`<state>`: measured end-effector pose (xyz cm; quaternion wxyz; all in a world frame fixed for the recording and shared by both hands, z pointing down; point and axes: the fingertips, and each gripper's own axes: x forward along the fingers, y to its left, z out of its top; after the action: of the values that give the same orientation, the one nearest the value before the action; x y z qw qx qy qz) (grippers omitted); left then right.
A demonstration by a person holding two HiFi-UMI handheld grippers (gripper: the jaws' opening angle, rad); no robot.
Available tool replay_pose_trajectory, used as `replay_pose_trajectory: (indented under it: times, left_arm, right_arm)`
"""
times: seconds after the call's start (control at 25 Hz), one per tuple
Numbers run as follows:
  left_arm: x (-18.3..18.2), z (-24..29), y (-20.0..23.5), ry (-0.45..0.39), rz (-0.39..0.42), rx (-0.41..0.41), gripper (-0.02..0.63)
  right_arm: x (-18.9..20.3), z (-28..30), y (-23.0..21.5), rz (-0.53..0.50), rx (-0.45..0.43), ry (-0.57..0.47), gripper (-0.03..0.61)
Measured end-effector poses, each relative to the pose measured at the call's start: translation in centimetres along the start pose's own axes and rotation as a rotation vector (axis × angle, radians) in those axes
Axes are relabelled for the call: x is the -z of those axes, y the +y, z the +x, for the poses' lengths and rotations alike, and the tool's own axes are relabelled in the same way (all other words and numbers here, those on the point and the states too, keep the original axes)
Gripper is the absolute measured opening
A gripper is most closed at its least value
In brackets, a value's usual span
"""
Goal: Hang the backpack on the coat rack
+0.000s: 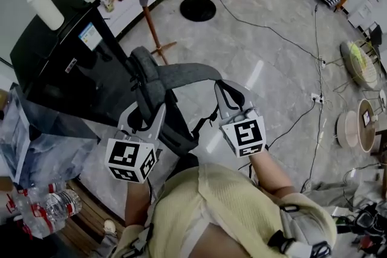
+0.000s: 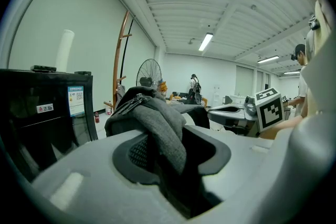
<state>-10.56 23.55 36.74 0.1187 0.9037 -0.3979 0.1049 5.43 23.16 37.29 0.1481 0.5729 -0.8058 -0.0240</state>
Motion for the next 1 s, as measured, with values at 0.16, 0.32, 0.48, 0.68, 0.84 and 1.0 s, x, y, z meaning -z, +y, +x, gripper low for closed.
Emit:
replay_pose_trajectory:
  times: [0.16,0.32,0.48,0.68,0.84,1.0]
  left_arm:
    - [-0.6,1.3,2.2,-0.010,0.003,0.007,0.153]
    - [-1.5,2.4,4.2,-0.021,0.008,0.007,0.153]
    - [-2.2,3.9,5.6,-0.027,0.008,-0.014,0.153]
    - [-3.6,6.5,7.2,-0.040,0.003,-0.067,0.153]
    - [-4.0,9.2,9.0,-0.029,-0.024,-0.125,0.153]
    - [-5.1,12.2,10.4,-0.023,-0.041,-0.184,0.153]
  right_arm:
    - [-0.4,2.5,-0.1,-0.009,0.013,0.002,0.020]
    - [-0.9,4.8,-0.2,-0.026,0.018,-0.002,0.020]
    - [-1.4,6.9,-1.0,-0.048,0.004,-0.009,0.018]
    - [-2.0,10.6,-2.9,-0.048,-0.032,-0.038,0.020]
    - [-2.0,14.4,-4.5,-0.045,-0.092,-0.049,0.020]
    - [-2.4,18.2,-7.0,-0.058,-0.151,-0.071,0.018]
